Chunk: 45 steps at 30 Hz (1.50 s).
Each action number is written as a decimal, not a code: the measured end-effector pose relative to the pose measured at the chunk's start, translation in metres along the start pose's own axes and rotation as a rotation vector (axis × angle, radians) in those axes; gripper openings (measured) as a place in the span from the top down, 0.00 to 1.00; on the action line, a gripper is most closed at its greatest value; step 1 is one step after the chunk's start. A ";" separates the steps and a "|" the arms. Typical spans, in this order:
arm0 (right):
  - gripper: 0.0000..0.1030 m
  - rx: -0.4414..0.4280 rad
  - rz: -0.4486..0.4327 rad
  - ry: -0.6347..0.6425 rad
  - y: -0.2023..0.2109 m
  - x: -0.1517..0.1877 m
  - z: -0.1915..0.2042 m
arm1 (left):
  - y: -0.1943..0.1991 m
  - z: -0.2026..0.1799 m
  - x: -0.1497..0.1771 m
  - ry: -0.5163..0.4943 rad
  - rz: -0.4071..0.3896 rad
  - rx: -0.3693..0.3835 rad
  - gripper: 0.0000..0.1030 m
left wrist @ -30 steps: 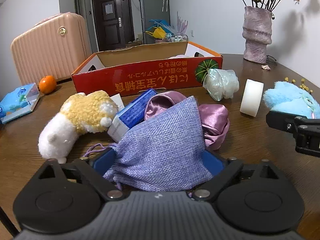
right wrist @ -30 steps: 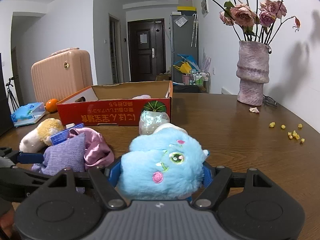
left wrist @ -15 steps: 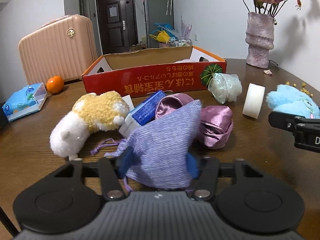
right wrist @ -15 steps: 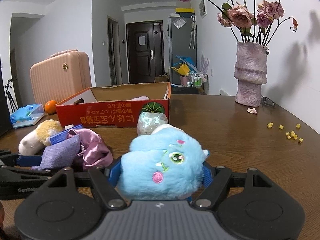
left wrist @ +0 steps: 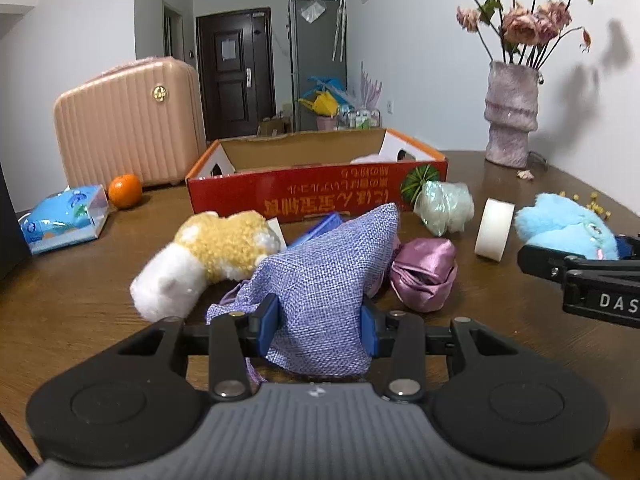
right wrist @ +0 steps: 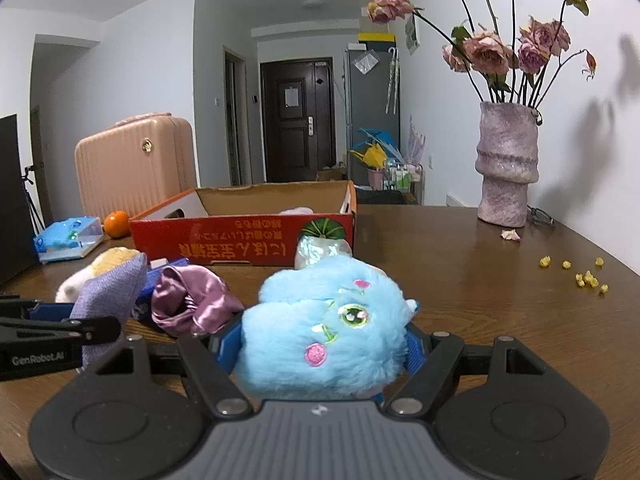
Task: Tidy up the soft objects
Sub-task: 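Grasp the purple drawstring pouch with the left tool while the right tool holds the blue plush, then carry the purple pouch and blue plush with both tools over the cardboard box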
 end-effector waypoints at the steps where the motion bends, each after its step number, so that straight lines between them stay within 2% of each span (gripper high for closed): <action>1: 0.28 -0.002 -0.007 0.001 0.001 0.000 0.001 | 0.002 0.001 -0.001 0.000 -0.005 0.003 0.59; 10: 0.28 -0.013 -0.047 0.017 0.008 -0.008 0.012 | 0.015 0.007 -0.011 0.007 -0.043 0.016 0.59; 23: 0.28 -0.028 -0.099 0.048 0.006 -0.037 0.027 | 0.023 0.013 -0.043 0.014 -0.122 0.020 0.59; 33: 0.28 -0.031 -0.128 0.055 -0.007 -0.061 0.035 | 0.017 0.019 -0.066 0.058 -0.148 0.042 0.59; 45: 0.28 -0.028 -0.166 0.040 -0.030 -0.093 0.037 | 0.001 0.025 -0.105 0.086 -0.199 0.030 0.59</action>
Point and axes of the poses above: each gripper's, at about its wrist camera, not at the fingertips, and y roughly against the way its jaws point, z to its left, x to its underside, the point moved 5 cm from there along -y, roughly the way its jaws point, and after that the axes turned 12 degrees about y, right-handed, at the moved point
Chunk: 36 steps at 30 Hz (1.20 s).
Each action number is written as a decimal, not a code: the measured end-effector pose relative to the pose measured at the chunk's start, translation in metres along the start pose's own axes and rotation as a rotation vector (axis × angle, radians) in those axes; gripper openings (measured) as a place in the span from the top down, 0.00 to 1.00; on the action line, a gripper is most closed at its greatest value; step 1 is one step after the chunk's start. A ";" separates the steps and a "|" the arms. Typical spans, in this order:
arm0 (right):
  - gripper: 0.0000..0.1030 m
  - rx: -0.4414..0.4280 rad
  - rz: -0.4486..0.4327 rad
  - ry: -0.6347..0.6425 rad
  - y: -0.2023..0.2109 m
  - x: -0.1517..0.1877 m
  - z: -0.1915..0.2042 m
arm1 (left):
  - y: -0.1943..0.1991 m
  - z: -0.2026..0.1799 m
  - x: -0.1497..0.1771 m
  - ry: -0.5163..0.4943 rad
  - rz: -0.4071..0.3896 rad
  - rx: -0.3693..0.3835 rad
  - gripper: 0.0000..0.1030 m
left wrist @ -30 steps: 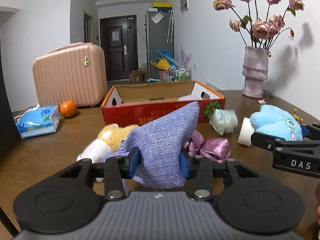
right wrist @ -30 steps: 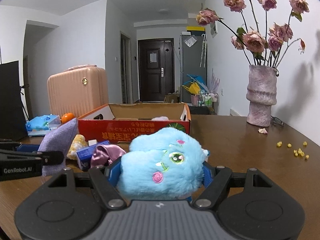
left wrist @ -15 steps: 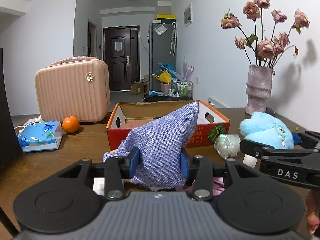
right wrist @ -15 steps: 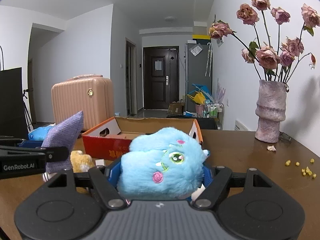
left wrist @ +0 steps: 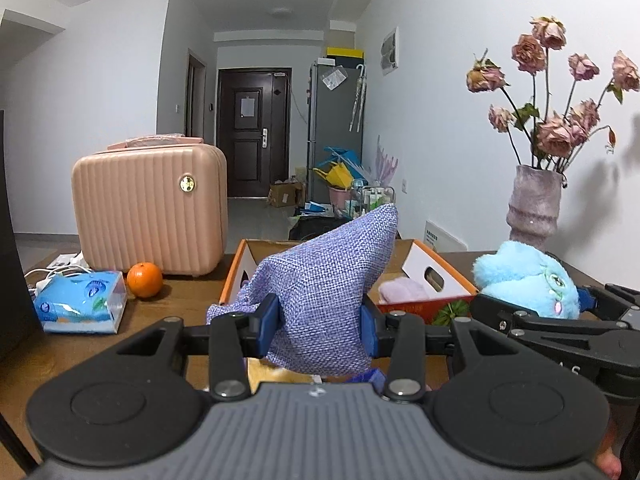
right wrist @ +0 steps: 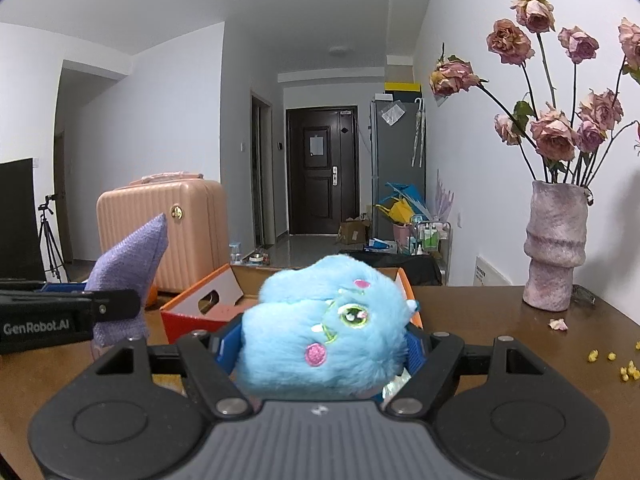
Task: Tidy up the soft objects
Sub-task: 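Carry the purple pouch and blue plush with both tools over the cardboard box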
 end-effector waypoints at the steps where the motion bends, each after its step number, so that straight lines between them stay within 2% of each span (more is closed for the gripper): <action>1: 0.28 0.000 -0.003 -0.001 -0.002 -0.001 0.000 | -0.003 0.000 -0.002 0.002 -0.002 -0.001 0.59; 36: 0.28 0.003 0.037 -0.016 -0.116 -0.030 -0.006 | -0.117 0.023 -0.061 0.058 -0.009 -0.054 0.59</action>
Point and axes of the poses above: each gripper's, at about its wrist camera, not at the fingertips, and y roughly against the way its jaws point, z to its left, x to its underside, the point moved 5 cm from there along -y, roughly the way its jaws point, and after that the axes turned 12 degrees about y, right-handed, at the moved point
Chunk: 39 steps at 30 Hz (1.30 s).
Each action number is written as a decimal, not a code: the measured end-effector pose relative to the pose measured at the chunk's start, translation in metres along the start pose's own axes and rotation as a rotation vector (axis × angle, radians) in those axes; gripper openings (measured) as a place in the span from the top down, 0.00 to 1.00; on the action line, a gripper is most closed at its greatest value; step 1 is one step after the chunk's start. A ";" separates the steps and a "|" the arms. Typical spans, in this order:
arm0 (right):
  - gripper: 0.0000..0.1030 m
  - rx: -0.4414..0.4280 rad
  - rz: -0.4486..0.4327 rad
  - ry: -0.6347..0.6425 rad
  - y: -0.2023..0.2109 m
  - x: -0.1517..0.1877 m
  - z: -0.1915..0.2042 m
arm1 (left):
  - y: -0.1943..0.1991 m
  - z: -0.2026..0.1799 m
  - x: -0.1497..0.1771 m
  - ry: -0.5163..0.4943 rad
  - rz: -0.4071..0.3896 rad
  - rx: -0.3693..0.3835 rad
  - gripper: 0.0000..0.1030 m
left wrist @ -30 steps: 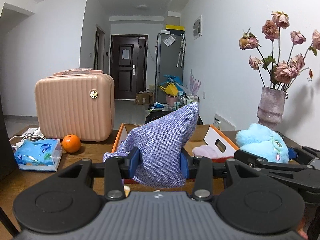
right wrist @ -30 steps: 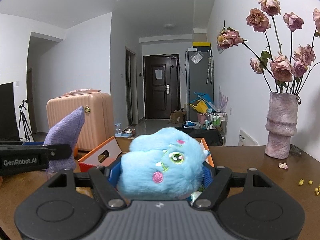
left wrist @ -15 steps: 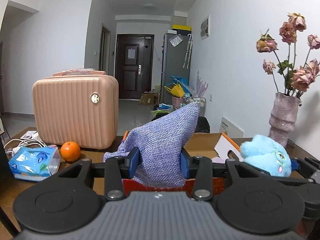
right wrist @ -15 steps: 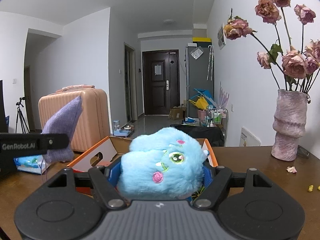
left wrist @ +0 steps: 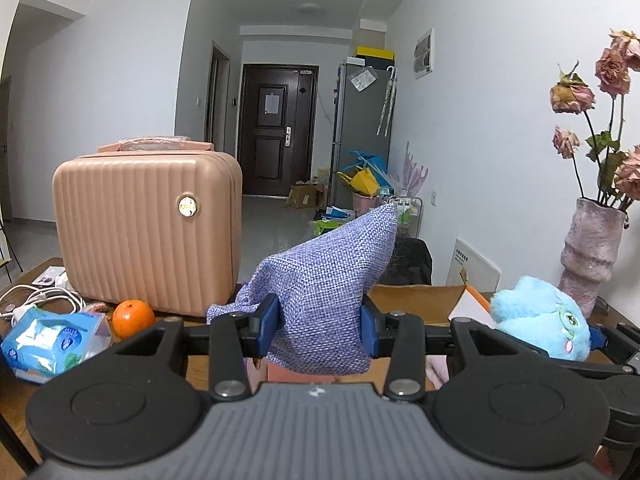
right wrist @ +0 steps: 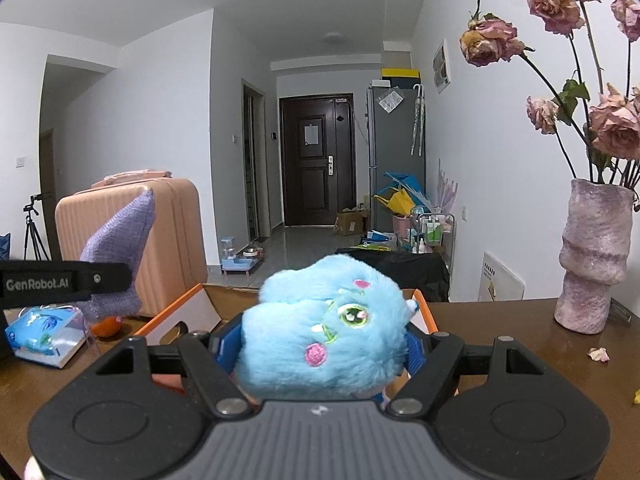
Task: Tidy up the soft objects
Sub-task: 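Carry the purple pouch and blue plush with both tools over the cardboard box, then open both tools to drop the pouch and plush into the box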
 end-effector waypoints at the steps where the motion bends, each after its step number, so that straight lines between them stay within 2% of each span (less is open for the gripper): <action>1: 0.28 0.001 0.001 0.001 -0.002 -0.001 -0.001 | -0.003 0.000 -0.002 -0.001 -0.001 -0.001 0.59; 14: 0.28 0.016 0.035 0.017 -0.041 -0.013 -0.002 | -0.046 -0.007 -0.012 -0.024 0.021 0.004 0.59; 33: 0.28 0.015 0.139 0.044 -0.086 -0.004 -0.001 | -0.110 -0.014 0.013 -0.080 0.154 -0.047 0.59; 36: 0.26 0.014 0.149 0.045 -0.090 -0.002 -0.001 | -0.112 -0.012 0.015 -0.072 0.169 -0.029 0.56; 38: 0.24 0.016 0.157 0.045 -0.093 -0.003 -0.001 | -0.112 -0.011 0.015 -0.068 0.170 -0.020 0.48; 39: 0.23 0.019 0.161 0.043 -0.094 -0.003 -0.002 | -0.111 -0.011 0.015 -0.071 0.166 -0.023 0.38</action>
Point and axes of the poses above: each gripper's, at about its wrist camera, not at the fingertips, and y roughly against the way its jaws point, z to its left, x to its underside, the point moved 5 cm from there along -y, roughly the way its jaws point, and after that the axes turned 12 degrees about y, right-handed, at the moved point
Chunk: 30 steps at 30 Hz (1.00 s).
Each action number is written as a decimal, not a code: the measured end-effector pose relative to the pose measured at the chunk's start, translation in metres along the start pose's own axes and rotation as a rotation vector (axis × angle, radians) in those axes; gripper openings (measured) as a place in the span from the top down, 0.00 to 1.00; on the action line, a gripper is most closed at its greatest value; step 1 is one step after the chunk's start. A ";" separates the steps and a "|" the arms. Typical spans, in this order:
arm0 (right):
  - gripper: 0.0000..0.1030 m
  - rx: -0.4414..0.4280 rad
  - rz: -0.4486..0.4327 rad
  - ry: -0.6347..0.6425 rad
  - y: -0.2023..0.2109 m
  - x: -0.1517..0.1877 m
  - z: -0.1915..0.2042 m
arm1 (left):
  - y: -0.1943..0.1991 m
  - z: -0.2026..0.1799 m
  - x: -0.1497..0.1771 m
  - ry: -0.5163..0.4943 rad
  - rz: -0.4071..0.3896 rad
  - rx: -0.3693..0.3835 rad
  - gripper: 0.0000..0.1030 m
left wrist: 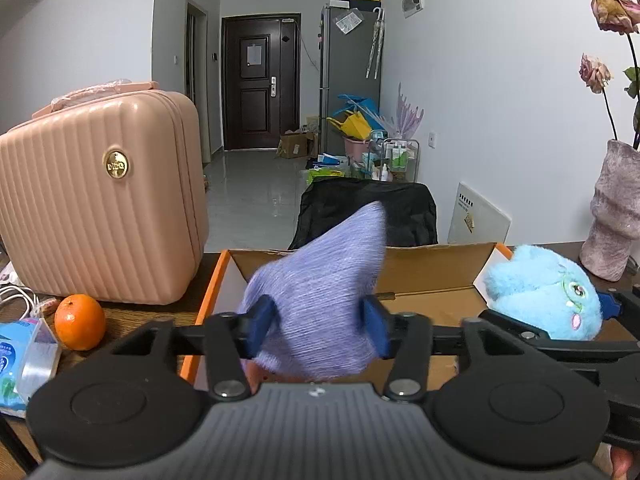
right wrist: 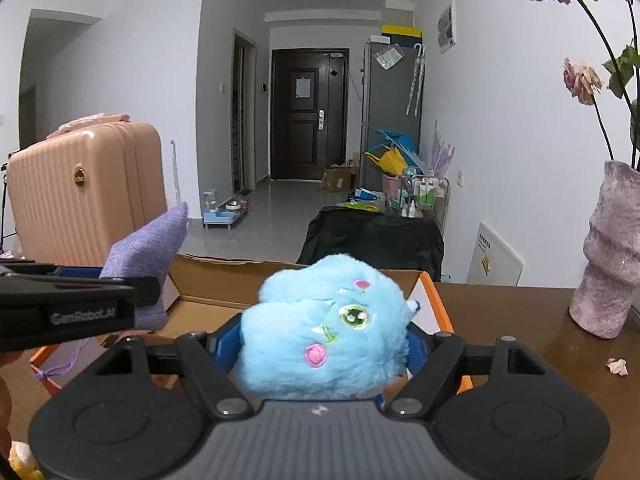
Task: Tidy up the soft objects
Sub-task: 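Open both tools to drop the pouch and plush into the box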
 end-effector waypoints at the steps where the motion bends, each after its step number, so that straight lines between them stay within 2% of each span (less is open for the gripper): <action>1: 0.19 0.001 0.005 -0.003 -0.001 0.000 -0.001 | 0.002 0.000 0.000 0.001 -0.011 -0.002 0.27; 4: 0.06 0.014 0.021 -0.013 -0.007 -0.001 -0.002 | 0.007 0.002 -0.003 0.007 -0.036 -0.018 0.11; 5: 0.03 0.021 0.024 -0.020 -0.008 -0.001 -0.004 | 0.008 0.003 -0.003 0.012 -0.041 -0.018 0.09; 7: 0.00 0.033 0.028 -0.035 -0.009 0.000 -0.007 | 0.010 0.006 -0.006 0.021 -0.049 -0.034 0.00; 18: 0.00 0.041 0.045 -0.062 -0.008 0.004 -0.013 | 0.008 0.011 -0.009 0.036 -0.033 -0.055 0.00; 30: 0.00 0.057 0.033 -0.050 0.001 0.002 -0.013 | 0.026 0.016 -0.011 0.048 -0.068 -0.068 0.00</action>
Point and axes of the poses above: each gripper's, at about its wrist camera, not at the fingertips, and y roughly against the way its jaws point, z to its left, x to its underside, the point moved 5 cm from there along -y, roughly the way its jaws point, and after that the axes turned 12 degrees about y, right-handed, at the moved point
